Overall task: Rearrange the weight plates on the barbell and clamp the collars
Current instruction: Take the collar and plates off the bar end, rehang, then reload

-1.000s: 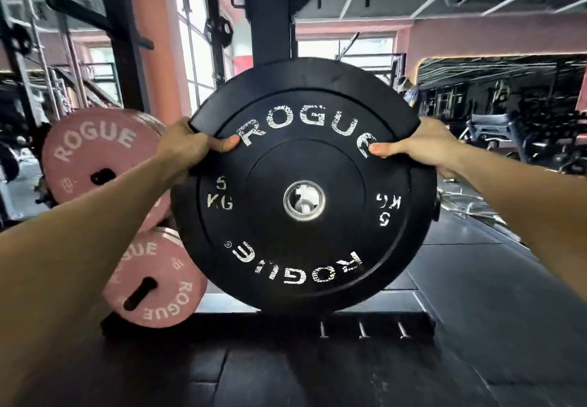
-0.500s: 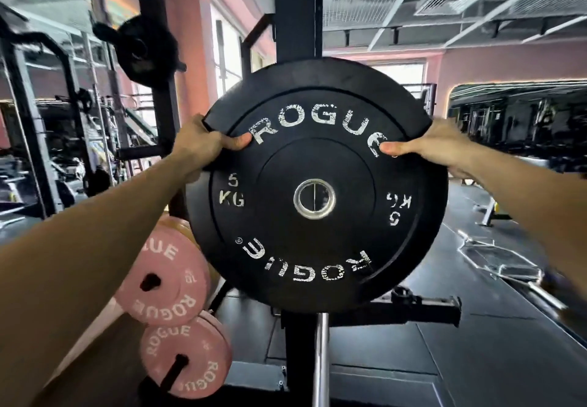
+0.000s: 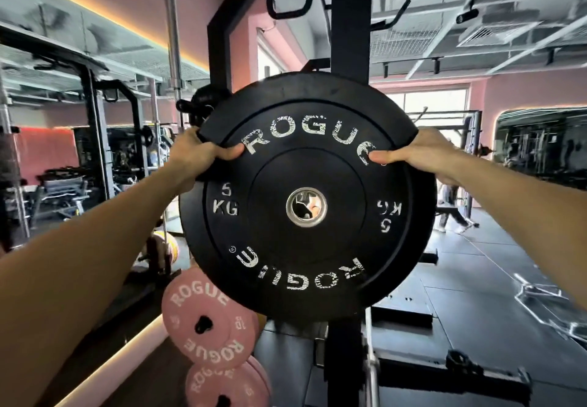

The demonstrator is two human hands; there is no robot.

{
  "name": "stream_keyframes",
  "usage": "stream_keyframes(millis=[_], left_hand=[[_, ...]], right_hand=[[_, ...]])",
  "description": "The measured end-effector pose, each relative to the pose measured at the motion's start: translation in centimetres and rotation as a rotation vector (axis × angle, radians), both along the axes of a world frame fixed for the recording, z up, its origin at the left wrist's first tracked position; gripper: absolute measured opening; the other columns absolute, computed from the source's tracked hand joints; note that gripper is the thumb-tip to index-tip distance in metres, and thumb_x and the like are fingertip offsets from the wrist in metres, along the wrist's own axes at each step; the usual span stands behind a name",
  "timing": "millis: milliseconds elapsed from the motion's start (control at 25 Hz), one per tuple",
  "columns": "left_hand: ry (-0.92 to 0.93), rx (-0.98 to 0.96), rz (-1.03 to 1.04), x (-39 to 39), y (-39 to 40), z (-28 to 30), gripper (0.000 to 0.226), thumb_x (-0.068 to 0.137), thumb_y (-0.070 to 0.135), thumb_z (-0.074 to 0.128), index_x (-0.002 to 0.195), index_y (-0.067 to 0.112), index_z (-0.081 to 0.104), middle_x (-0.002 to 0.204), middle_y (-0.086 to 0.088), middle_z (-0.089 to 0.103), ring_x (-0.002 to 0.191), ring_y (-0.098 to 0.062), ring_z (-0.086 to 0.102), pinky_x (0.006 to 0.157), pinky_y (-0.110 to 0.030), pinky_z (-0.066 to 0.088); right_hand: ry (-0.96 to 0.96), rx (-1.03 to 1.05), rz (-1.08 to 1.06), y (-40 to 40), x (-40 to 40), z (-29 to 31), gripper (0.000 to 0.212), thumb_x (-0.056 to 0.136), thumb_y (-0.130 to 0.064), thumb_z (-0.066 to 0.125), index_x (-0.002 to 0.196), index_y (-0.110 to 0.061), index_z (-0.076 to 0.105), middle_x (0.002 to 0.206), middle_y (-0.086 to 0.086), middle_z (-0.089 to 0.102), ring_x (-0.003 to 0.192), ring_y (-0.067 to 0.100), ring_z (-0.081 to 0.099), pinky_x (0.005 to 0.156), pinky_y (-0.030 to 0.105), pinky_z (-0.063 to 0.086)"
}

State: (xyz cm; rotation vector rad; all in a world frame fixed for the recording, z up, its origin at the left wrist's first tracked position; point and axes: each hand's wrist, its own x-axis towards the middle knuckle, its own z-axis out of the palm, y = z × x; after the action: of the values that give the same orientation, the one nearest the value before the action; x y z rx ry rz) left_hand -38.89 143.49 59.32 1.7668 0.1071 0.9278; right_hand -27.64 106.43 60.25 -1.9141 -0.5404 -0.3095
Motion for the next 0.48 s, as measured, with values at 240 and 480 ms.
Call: stream_keyframes(millis=[240, 480], left_hand=[[0.011, -0.003, -0.001, -3.8, 13.1, -0.8, 0.054, 0.052, 0.024, 0.097, 0.101, 0.017, 0.074, 0.093, 0.004, 0.078, 0.088, -0.018, 0.074, 0.079, -0.032, 0.059], [0.036, 0.003, -0.017, -5.2, 25.0, -0.4, 0.069, 0.045, 0.028, 0.097, 0.108, 0.016, 0.073, 0.098, -0.001, 0.077, 0.09, -0.024, 0.074, 0.084, -0.043, 0.059]], right_hand=[[0.003, -0.003, 0.04, 13.1, -2.9, -1.4, 0.056, 0.036, -0.045, 0.095, 0.084, -0.023, 0.076, 0.079, -0.015, 0.075, 0.069, 0.001, 0.071, 0.059, 0.015, 0.052], [0.019, -0.007, 0.038, 24.6, -5.3, -1.6, 0.052, 0.04, -0.044, 0.095, 0.085, -0.024, 0.076, 0.078, -0.015, 0.075, 0.068, -0.001, 0.07, 0.056, 0.014, 0.052]])
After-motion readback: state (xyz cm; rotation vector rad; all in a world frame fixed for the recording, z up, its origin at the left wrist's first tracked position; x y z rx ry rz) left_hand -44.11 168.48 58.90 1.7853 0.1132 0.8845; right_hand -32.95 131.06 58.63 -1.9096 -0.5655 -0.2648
